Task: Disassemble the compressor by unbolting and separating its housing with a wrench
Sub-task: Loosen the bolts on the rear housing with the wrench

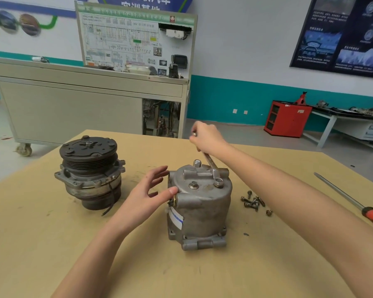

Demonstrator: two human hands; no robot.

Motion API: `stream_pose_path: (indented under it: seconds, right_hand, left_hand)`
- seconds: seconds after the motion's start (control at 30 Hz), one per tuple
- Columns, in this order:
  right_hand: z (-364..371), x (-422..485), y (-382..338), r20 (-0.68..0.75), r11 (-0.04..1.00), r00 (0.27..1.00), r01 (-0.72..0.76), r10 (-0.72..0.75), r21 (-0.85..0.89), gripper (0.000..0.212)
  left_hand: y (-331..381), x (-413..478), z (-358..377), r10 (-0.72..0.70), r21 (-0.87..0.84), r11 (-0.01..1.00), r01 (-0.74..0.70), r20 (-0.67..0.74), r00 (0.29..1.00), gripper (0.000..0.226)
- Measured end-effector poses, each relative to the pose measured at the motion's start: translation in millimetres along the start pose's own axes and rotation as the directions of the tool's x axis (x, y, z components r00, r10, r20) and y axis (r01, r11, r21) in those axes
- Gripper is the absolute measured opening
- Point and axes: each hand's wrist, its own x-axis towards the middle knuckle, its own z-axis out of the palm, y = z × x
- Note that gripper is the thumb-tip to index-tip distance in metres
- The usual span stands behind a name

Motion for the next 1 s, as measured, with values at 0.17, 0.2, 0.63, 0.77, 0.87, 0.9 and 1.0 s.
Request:
stream_pose_path:
  seconds: [0.17,0.2,0.63,0.77,0.87,0.9,1.0]
  right_hand:
    - [5,-28,-78,0.131,0.793,0.911,0.406,-0.392,-0.454,0.028]
    - [6,-43,-89,0.149,0.722,0.867,0.482,-0.476,-0.497,0.028]
    - [-51,-233,39,-0.636,0.631,0.609,0.738,-0.474,0.237,0.025]
    - [-61,-213,69,-0.472,0.394,0.835,0.347,0.282,0.851,0.033]
    - [-62,-158,92,-0.199,0.233,0.83,0.086,0.521,0.969,0.026]
    - [-58,-136,95,-0.116,0.212,0.815,-0.009,0.567,0.977,0.025]
    - [-37,-72,93,-0.025,0.372,0.785,-0.266,0.619,0.889,0.025]
  left_hand:
    - [1,-1,1,-0.005,0.021,1.0,0.005,-0.021,1.0,0.07]
    - [0,-1,1,-0.012,0.021,1.0,0.013,-0.033,0.999,0.063]
    - [-2,-1,0,0.007,-0.008,1.0,-0.007,-0.001,1.0,0.075]
    - [2,-2,1,0.007,-0.004,1.0,-0.007,-0.001,1.0,0.076]
    - [5,-4,1,-0.008,-0.011,1.0,0.008,-0.009,1.0,0.08]
    - [5,-4,1,-0.009,-0.01,1.0,0.008,-0.012,1.0,0.079]
    - [5,-3,1,-0.007,-0.02,1.0,0.006,-0.008,1.0,0.075]
